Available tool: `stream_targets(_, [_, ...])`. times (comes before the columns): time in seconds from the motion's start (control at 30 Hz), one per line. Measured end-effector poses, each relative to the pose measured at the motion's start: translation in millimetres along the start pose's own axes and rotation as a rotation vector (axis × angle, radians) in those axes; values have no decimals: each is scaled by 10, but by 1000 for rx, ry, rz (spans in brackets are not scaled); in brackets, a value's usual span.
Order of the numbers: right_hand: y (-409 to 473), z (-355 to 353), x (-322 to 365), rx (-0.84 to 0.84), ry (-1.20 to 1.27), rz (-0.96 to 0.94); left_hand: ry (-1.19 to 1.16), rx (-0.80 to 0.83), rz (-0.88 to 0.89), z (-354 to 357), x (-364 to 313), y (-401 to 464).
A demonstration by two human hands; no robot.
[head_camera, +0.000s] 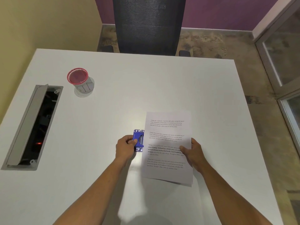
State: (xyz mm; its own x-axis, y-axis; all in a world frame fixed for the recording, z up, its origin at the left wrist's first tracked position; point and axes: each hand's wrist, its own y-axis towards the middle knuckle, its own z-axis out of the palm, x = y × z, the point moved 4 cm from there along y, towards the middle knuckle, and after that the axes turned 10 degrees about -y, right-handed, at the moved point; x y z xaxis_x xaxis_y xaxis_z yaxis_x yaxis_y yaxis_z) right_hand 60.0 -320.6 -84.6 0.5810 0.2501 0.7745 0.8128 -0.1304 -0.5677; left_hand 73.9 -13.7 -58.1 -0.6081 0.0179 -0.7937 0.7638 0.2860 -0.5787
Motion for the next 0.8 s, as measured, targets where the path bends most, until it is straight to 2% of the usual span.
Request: stream_targets(0.8, [-19,-5,-24,1,-68,15,16,6,17,-27,-46,-13])
